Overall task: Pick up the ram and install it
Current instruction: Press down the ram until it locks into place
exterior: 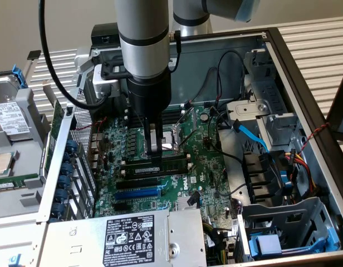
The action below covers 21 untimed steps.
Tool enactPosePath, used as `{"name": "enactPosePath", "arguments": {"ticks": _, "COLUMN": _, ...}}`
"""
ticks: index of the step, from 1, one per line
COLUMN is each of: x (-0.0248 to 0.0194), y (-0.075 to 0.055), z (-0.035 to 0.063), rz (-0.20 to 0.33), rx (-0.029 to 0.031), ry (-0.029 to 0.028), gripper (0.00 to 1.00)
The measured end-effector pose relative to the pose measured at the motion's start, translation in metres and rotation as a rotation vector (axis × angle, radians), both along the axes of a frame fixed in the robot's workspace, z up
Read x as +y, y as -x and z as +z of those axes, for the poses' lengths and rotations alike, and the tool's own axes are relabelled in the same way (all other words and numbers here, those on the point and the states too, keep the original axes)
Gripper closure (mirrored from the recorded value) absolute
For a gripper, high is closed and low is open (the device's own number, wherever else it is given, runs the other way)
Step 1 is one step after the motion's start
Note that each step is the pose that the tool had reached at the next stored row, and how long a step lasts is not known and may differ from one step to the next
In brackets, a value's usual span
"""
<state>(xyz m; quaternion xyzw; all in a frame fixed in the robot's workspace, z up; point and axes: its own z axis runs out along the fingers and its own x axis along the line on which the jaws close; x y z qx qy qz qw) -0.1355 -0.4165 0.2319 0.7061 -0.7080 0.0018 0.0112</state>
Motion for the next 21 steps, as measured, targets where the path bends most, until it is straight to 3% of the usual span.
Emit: {"name": "enactPosePath", "arguments": {"ticks": 21, "x": -0.0006, "y": 0.0018, "z": -0.0026, "rz": 0.000, "rx": 0.0002, "ry": -0.0007, "gripper": 0.89}}
